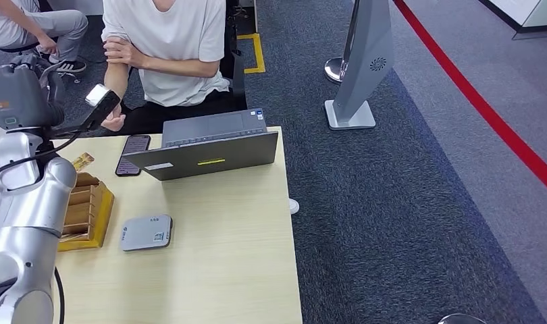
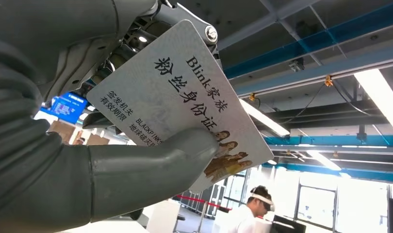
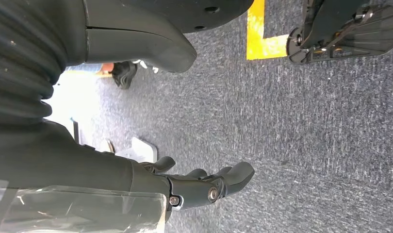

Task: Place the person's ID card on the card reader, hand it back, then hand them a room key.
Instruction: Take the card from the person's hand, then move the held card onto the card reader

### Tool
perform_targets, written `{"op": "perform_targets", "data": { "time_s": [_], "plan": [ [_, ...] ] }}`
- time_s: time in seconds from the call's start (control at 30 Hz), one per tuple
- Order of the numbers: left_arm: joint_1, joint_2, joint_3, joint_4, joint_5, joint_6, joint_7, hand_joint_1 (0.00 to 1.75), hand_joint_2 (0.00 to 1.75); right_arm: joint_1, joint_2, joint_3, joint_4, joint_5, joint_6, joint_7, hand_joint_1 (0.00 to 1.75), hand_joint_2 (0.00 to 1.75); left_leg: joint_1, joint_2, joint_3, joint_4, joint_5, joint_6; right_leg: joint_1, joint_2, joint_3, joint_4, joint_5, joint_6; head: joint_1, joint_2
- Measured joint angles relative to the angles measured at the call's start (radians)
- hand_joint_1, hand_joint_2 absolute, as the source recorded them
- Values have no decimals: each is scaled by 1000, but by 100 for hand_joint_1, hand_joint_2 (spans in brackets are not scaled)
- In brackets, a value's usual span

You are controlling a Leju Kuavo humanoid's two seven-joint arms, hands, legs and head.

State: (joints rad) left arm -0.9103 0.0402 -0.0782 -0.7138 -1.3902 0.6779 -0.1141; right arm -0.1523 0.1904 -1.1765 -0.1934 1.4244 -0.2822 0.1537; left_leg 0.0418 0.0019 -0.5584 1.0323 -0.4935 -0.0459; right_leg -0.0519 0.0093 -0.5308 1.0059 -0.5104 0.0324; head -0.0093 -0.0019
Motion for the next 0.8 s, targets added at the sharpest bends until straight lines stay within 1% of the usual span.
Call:
{"op": "perform_targets", "data": {
  "time_s": [0.03,0.1,0.3,0.4,0.47,0.57,0.8],
  "plan": [
    [29,-4,-8,-37,10,-1,-3,175,175,1,0,-2,0,-6,-2,-3,0,175,0,0,0,0,0,0,0,0,0,0,0,0,0,0],
    [113,-11,-32,-142,26,-8,-4,175,175,6,0,-11,0,-23,-7,-9,0,175,0,0,0,0,0,0,0,0,0,0,0,0,0,0],
    [443,-23,-149,-537,0,-47,45,175,175,24,-3,-54,0,-70,-19,-20,0,175,0,1,-2,0,-2,2,0,0,-1,-2,-1,1,0,0],
    [556,-23,-197,-659,-21,-59,63,175,175,27,-6,-72,0,-79,-23,-20,0,175,0,1,-3,0,-3,2,0,0,-1,-3,-1,1,1,0],
    [606,-22,-221,-711,-28,-76,70,175,175,27,-8,-81,0,-86,-25,-20,0,175,0,1,-3,0,-3,3,0,0,-1,-3,-1,2,1,0],
    [657,-19,-248,-753,-34,-90,75,175,175,28,-9,-93,0,-95,-26,-21,0,175,0,1,-3,0,-2,3,0,0,-1,-3,-1,2,1,0],
    [721,-15,-279,-800,-42,-93,78,175,175,30,-11,-110,0,-104,-28,-22,0,175,0,1,-3,0,-2,3,0,0,-1,-3,-1,2,1,0]
  ]
}}
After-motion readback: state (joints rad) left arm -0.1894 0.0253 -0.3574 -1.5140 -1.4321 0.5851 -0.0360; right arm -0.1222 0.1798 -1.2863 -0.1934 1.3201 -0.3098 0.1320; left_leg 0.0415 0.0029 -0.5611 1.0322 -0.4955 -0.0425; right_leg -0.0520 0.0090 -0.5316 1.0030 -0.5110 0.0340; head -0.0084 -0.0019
